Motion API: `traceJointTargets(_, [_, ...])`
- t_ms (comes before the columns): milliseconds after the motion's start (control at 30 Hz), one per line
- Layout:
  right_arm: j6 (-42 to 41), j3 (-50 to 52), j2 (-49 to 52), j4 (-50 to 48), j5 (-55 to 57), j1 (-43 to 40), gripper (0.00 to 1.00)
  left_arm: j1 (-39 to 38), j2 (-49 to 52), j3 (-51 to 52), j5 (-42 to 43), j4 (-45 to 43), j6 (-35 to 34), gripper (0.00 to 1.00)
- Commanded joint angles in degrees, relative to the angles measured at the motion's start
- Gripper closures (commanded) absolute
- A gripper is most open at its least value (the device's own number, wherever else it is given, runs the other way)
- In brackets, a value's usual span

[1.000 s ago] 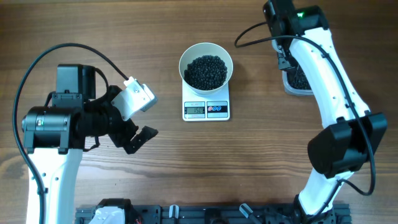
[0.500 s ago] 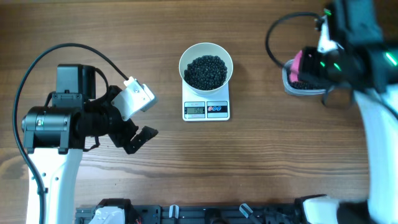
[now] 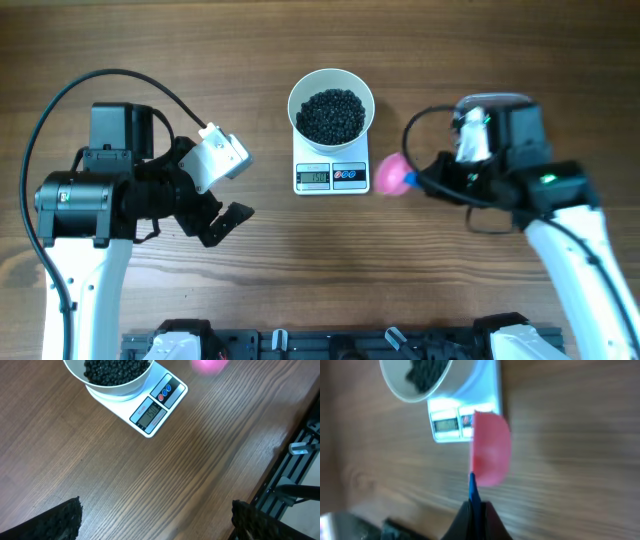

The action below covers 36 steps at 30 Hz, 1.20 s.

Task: Scoop item into bowl and weigh 150g on scale

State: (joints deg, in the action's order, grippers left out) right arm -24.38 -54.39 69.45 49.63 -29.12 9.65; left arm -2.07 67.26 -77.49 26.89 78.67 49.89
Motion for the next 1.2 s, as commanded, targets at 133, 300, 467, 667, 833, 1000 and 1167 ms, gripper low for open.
traceJointTargets(133, [-1.2,20.9,-1.55,-15.15,-20.79,-5.09,0.96,0.48,-0.52,-0.74,0.5,0.04,0.9,0.0])
traceJointTargets(300, [1.92,22.16,-1.55,-12.63,-22.45,-9.92,0.96,0.48,-0.52,-0.74,0.5,0.04,0.9,0.0])
traceJointTargets(467, [2.03,22.16,-1.55,-8.83,-21.79,-12.22,0.48,0.48,-0.52,-0.74,0.5,0.04,0.9,0.0])
traceJointTargets(667, [-6.05,21.66,-1.6,-8.02,-11.06,-12.52,0.0,0.48,-0.52,-0.74,0.5,0.04,0.9,0.0])
traceJointTargets(833, [-20.76,21.33,-1.6,-8.28,9.05,-12.52,0.0,0.48,-0.52,-0.74,0.5,0.04,0.9,0.0])
traceJointTargets(1000, [-36.41,21.14,-1.73,-8.57,29.53,-12.52,0.0,0.48,-0.52,-0.74,0.5,0.04,0.9,0.0])
traceJointTargets(1167, [-40.13,15.85,-6.25,-11.06,30.56,-12.52,0.0,0.48,-0.52,-0.74,0.5,0.04,0.9,0.0])
